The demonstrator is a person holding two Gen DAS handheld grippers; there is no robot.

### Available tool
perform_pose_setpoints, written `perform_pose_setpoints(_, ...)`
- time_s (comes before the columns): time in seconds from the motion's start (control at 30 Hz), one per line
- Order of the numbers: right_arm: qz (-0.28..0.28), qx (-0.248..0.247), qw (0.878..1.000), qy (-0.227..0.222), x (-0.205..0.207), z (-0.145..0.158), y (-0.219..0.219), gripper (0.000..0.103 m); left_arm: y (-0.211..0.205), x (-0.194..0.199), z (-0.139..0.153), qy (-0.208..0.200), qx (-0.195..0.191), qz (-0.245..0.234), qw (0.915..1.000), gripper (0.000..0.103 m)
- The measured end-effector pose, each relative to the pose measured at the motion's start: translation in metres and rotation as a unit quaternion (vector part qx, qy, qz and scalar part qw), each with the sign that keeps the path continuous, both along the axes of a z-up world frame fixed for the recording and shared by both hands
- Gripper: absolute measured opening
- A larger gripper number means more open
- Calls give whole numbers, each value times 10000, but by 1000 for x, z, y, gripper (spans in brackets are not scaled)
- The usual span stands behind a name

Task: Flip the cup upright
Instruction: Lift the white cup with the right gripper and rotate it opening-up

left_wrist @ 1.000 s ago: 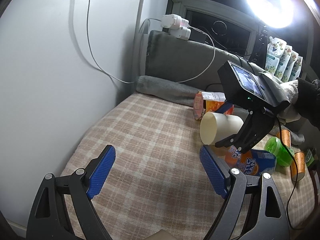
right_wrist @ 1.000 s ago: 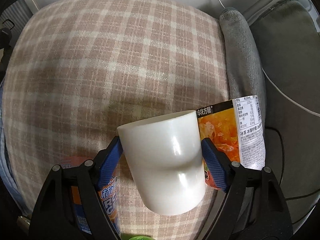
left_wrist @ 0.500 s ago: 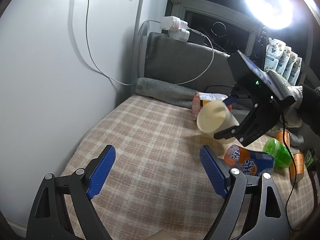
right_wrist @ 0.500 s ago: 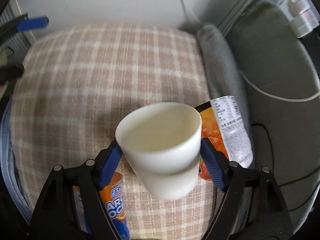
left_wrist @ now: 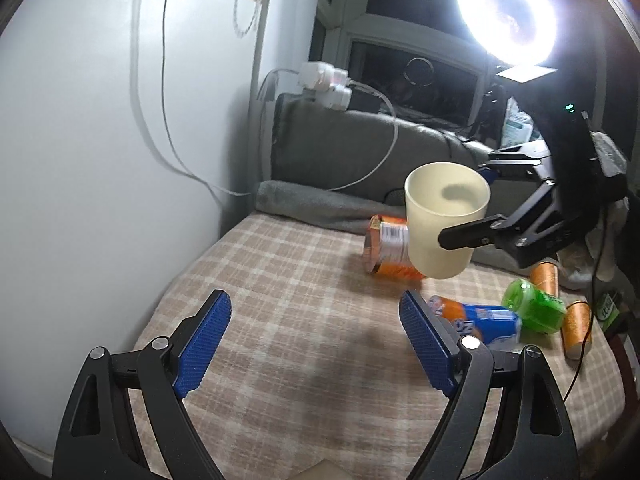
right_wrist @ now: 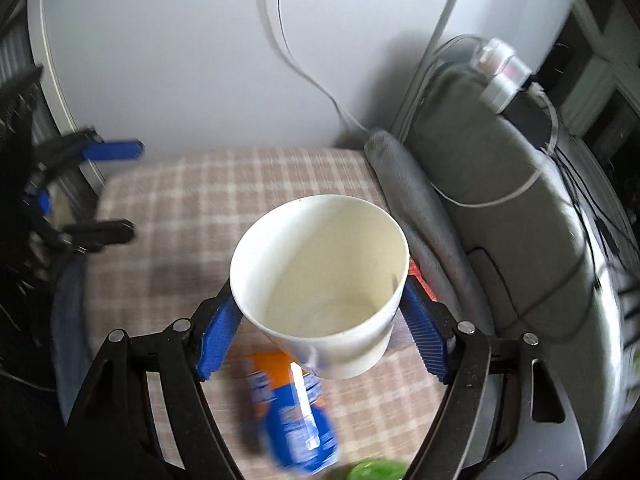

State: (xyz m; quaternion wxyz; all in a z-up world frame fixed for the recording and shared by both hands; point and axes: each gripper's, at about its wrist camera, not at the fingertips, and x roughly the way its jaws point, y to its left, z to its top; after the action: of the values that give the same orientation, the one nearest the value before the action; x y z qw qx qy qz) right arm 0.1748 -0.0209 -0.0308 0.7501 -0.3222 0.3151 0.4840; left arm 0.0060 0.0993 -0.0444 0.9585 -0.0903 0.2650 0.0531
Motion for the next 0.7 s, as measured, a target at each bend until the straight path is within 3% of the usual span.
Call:
perform_pose_setpoints(0.23,-580,757,9946,405,-52,13,-54,79,-19,-23,12,-160,56,-255,9995,86)
perform_pose_setpoints(0.37,-1012,1156,9837,937,-71,7,-91,79,-33,-33,12,-179,137,-455,9987,86)
perform_pose_setpoints(0.5,-1504,1471,9644,1605,-84,-15,-135,79,-48,-37,10,-139,159,-709,9973,86)
perform_pose_setpoints(0.7,-2269,1756,9219,2603,-78,-62,-185,79,-70,-36,6,6,151,-1047,9944,86)
